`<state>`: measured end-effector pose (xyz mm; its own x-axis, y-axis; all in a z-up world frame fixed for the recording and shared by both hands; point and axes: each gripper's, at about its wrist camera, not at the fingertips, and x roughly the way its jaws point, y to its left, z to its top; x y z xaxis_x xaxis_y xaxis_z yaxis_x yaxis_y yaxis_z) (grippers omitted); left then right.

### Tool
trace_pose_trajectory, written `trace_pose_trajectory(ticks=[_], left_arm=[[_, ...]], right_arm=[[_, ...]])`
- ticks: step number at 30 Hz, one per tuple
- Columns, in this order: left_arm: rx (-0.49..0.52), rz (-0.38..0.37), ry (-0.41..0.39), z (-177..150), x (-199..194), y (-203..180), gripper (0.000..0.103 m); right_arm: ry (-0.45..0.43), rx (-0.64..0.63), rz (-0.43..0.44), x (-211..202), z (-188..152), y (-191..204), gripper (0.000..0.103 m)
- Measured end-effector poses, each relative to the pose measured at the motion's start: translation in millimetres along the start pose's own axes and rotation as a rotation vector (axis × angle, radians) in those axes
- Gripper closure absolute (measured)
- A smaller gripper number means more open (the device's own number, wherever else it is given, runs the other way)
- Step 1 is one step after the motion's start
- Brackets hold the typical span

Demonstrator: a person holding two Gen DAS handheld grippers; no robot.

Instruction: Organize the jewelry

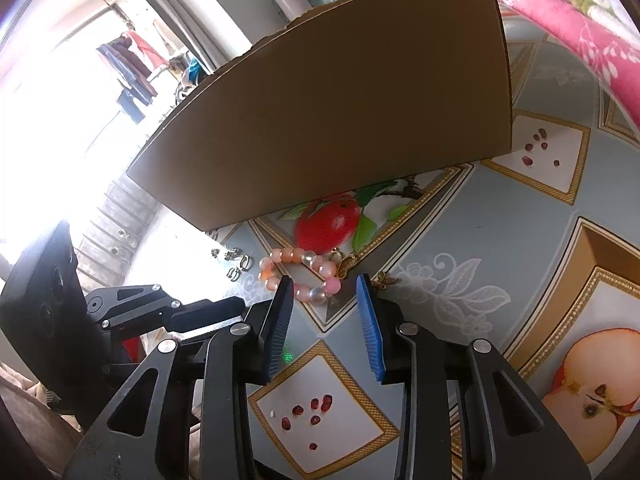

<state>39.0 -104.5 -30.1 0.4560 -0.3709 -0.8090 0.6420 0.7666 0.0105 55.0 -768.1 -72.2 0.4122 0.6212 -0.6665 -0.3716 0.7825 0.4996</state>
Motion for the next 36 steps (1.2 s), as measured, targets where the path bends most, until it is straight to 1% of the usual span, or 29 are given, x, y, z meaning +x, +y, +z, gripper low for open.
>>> trace_pose_trajectory(ticks=[9,12,15,18,21,24,27,30,34,36], left_arm=[[-0.025,-0.002,-0.025,-7,-7,5,0.087],[-0.071,0.012,-0.041,-12,-17,17,0.087],[-0.125,0.038,-0.042,-18,-22,31,0.087],[-0.178,0.074,-0.044,-28,-28,48,0.087],[-0.230,0.105,-0.043,-37,-32,63,0.087],[-0.267,0.120,-0.048,-44,-36,76,0.087],[-0.289,0.120,-0.056,-48,-37,83,0.087],[-0.297,0.111,-0.065,-51,-38,88,0.087],[-0.304,0.097,-0.074,-54,-38,93,0.087],[-0.312,0.091,-0.078,-56,-38,96,0.087]], right_arm=[[0.001,0.000,-0.020,-3,0,5,0.070],[-0.007,-0.027,-0.009,-3,3,17,0.070],[-0.012,-0.072,0.027,-1,7,33,0.070],[0.008,-0.131,0.070,10,11,53,0.072],[0.050,-0.219,0.116,28,16,81,0.073],[0.079,-0.310,0.114,44,19,100,0.073],[0.121,-0.403,0.089,65,23,117,0.073],[0.160,-0.457,0.065,83,26,125,0.073],[0.188,-0.540,0.025,96,28,138,0.072],[0.209,-0.601,0.005,102,29,144,0.073]])
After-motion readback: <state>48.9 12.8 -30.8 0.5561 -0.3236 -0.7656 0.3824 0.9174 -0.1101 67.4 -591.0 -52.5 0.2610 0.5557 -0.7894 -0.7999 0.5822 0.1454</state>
